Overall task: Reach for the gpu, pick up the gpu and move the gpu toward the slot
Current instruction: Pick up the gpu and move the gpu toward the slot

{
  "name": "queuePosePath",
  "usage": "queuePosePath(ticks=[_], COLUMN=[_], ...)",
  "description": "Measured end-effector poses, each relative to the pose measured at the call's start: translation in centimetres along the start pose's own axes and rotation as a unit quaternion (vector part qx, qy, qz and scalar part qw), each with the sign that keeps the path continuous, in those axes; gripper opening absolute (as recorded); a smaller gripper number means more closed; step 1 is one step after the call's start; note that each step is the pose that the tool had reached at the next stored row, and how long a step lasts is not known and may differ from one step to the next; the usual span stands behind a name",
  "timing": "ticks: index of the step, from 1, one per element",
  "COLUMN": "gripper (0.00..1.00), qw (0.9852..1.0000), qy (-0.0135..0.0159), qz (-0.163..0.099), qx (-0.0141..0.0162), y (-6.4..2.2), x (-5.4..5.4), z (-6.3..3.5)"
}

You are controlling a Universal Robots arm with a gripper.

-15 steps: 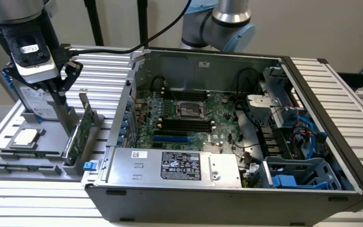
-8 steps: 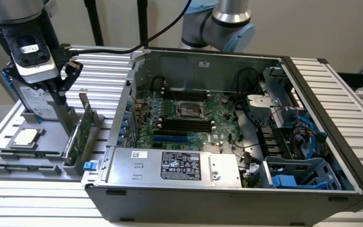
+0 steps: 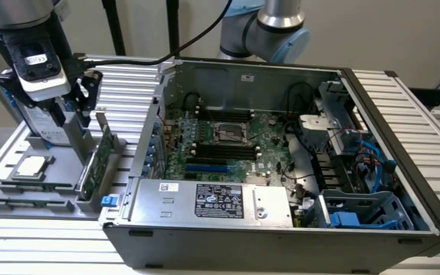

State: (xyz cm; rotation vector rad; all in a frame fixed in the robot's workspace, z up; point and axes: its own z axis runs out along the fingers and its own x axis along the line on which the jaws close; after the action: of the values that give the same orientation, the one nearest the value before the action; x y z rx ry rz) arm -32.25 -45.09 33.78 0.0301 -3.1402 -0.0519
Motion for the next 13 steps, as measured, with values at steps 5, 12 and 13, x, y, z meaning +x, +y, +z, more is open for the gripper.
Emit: queuePosePath(ticks=[5,12,13], gripper=[0.48,0.48,0.48], qw=[1.0,1.0,1.0], qy=[-0.0004,-0.0003,-0.0003], qz=[0.0,0.0,0.0], qx=[0.0,0.0001,0.0], y=[-0.03,-0.09,-0.12], x=[0.0,0.0,0.0], z=[0.87,2.13,2.33])
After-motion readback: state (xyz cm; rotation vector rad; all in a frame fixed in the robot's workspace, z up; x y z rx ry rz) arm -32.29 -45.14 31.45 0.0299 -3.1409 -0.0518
